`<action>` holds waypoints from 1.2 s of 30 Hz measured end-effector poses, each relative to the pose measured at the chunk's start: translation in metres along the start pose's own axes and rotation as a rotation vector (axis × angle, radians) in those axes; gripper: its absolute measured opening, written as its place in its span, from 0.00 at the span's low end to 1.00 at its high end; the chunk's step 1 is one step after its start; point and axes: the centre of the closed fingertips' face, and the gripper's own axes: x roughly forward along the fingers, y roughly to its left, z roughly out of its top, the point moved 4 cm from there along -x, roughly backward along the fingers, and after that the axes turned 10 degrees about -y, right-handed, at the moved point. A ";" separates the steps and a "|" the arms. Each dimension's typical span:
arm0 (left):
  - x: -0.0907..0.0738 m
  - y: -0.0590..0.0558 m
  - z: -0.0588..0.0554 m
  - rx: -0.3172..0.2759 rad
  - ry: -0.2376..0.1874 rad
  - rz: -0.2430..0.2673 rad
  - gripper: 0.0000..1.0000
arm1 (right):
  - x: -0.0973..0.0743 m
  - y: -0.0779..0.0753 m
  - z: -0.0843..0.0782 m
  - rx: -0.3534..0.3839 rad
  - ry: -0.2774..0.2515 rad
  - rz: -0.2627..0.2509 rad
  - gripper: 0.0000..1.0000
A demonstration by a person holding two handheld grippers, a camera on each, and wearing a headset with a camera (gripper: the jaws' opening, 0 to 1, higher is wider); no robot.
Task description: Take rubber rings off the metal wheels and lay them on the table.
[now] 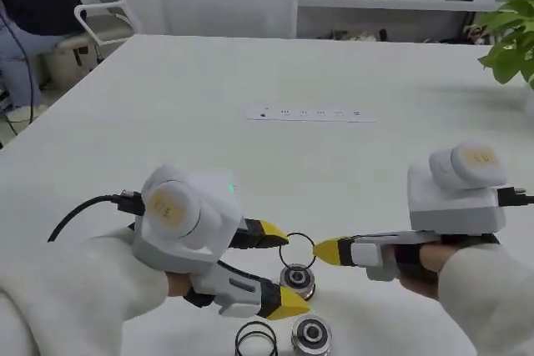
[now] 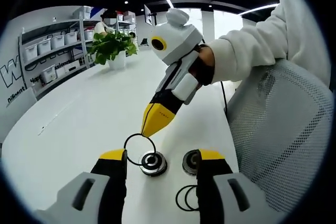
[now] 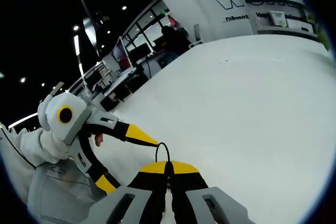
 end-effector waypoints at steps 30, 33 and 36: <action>-0.084 -0.014 0.027 -0.126 -0.142 0.137 0.84 | 0.009 0.034 -0.001 -0.030 0.042 0.135 0.00; -0.093 -0.018 0.021 -0.150 -0.142 0.152 0.86 | 0.010 0.039 -0.006 -0.045 0.068 0.154 0.00; -0.100 -0.020 0.012 -0.172 -0.122 0.178 0.92 | 0.011 0.042 -0.009 -0.054 0.086 0.162 0.00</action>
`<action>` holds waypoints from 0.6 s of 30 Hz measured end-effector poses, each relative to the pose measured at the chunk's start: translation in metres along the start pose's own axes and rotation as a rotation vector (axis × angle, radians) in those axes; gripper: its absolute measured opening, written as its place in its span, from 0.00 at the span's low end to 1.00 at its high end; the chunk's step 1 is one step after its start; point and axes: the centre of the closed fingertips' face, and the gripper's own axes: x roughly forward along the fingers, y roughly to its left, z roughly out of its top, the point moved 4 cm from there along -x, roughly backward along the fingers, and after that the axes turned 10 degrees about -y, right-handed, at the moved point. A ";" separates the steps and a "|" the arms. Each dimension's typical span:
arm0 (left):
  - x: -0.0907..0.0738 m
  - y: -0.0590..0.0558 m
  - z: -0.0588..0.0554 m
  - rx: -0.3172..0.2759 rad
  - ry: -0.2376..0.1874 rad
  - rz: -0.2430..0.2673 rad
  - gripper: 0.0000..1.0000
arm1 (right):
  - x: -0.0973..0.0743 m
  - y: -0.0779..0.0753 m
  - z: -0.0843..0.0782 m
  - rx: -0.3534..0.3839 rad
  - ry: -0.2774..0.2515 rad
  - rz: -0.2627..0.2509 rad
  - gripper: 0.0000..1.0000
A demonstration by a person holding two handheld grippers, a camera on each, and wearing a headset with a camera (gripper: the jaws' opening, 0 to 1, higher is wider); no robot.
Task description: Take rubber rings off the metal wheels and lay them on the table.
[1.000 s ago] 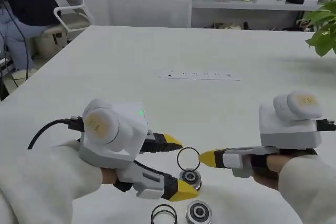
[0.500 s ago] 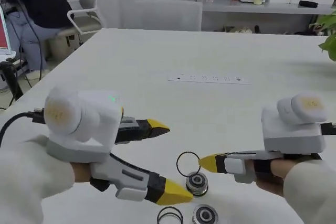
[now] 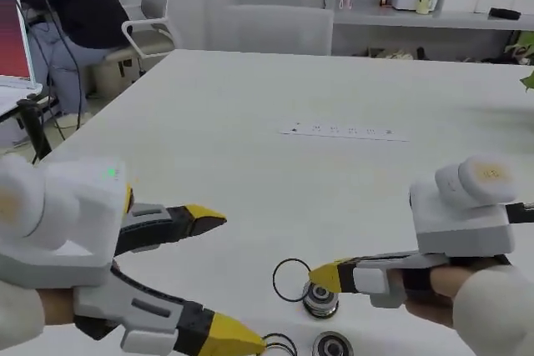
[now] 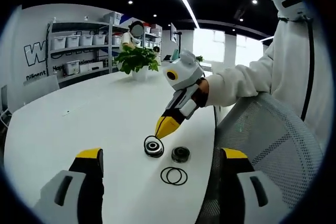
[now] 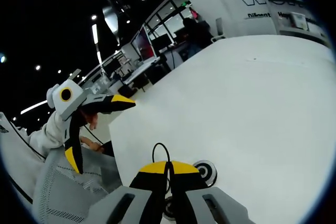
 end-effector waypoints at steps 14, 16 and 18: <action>-0.001 -0.007 -0.032 -0.045 0.104 -0.022 0.98 | 0.005 0.005 -0.015 -0.010 0.070 0.021 0.00; -0.002 -0.008 -0.037 -0.031 0.139 -0.029 0.98 | 0.006 0.005 -0.018 -0.012 0.081 0.024 0.00; -0.002 -0.008 -0.039 -0.029 0.143 -0.034 0.98 | 0.008 0.006 -0.021 -0.012 0.096 0.028 0.00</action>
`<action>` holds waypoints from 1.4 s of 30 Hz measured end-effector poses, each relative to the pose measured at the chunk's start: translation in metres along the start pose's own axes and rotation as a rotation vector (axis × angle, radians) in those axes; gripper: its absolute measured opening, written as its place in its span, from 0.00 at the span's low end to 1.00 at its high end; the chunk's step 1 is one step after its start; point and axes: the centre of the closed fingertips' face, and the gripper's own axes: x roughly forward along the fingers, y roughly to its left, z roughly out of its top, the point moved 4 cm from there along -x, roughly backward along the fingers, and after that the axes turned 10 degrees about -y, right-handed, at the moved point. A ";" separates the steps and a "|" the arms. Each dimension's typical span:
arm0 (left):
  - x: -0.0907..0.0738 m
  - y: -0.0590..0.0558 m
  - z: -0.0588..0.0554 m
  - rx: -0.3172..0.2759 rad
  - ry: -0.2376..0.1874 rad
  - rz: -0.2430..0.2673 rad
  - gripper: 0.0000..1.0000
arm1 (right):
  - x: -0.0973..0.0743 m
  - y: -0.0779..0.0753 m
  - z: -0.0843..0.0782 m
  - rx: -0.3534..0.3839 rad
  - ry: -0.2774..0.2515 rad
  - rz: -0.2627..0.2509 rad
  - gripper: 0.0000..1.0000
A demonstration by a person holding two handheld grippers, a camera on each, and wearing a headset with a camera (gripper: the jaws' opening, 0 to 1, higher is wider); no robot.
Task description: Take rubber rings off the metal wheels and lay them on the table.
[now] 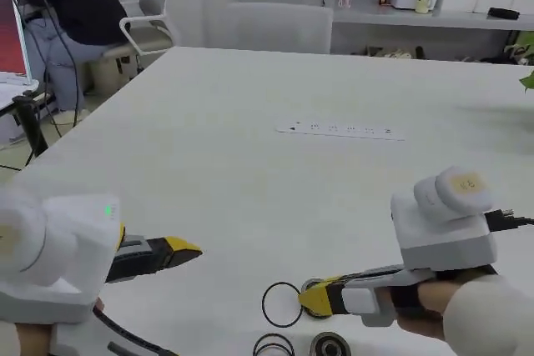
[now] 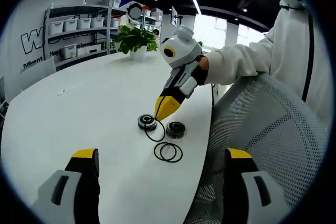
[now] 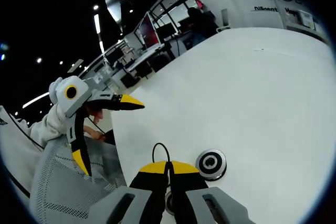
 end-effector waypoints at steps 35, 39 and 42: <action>0.000 -0.006 -0.028 -0.034 0.130 -0.044 0.94 | 0.015 0.004 -0.032 -0.060 0.159 0.020 0.00; -0.001 -0.007 -0.029 -0.036 0.135 -0.044 0.94 | 0.015 0.004 -0.032 -0.066 0.162 0.015 0.00; -0.001 -0.007 -0.032 -0.037 0.148 -0.046 0.94 | 0.015 0.004 -0.032 -0.073 0.157 0.014 0.00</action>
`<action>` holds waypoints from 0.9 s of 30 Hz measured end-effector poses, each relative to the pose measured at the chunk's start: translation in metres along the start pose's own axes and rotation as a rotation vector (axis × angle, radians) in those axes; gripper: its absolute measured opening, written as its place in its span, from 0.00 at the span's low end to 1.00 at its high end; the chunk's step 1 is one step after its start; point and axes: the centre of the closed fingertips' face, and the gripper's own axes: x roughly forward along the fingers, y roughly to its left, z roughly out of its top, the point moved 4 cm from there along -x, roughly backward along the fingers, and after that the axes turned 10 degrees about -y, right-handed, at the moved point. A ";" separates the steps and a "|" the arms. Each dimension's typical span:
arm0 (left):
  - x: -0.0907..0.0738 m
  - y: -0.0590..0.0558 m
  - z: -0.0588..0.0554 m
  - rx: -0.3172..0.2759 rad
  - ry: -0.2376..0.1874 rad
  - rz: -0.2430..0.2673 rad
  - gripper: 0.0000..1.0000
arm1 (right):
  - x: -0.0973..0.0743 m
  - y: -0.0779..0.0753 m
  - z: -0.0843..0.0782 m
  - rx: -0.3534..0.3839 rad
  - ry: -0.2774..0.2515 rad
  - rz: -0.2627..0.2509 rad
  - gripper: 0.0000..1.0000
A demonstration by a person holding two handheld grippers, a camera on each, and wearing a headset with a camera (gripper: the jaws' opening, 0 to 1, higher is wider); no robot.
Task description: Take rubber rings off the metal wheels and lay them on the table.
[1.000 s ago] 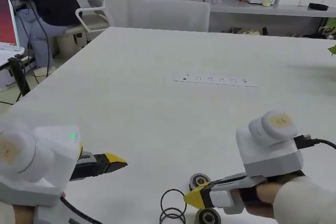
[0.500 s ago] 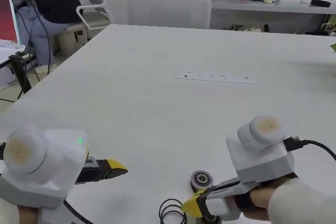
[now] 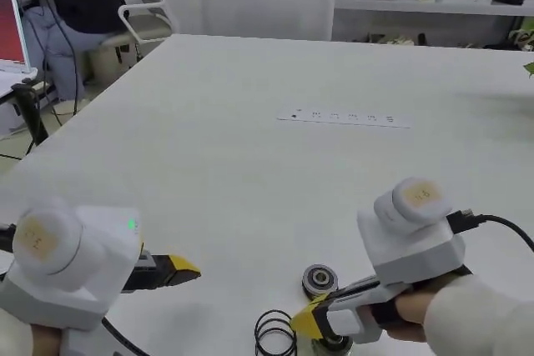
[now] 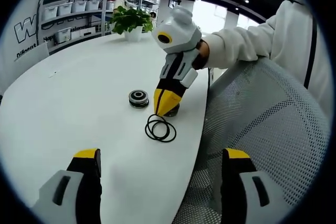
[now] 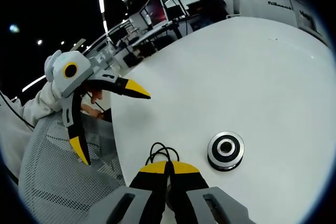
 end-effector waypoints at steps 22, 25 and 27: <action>0.000 -0.002 -0.003 0.001 0.022 -0.002 0.92 | 0.003 -0.004 0.003 -0.033 -0.034 -0.033 0.00; 0.000 -0.002 -0.004 0.003 0.025 -0.004 0.91 | 0.004 -0.004 0.002 -0.051 -0.033 -0.036 0.01; 0.000 -0.002 -0.004 0.003 0.027 -0.003 0.91 | 0.005 -0.004 0.002 -0.054 -0.033 -0.039 0.03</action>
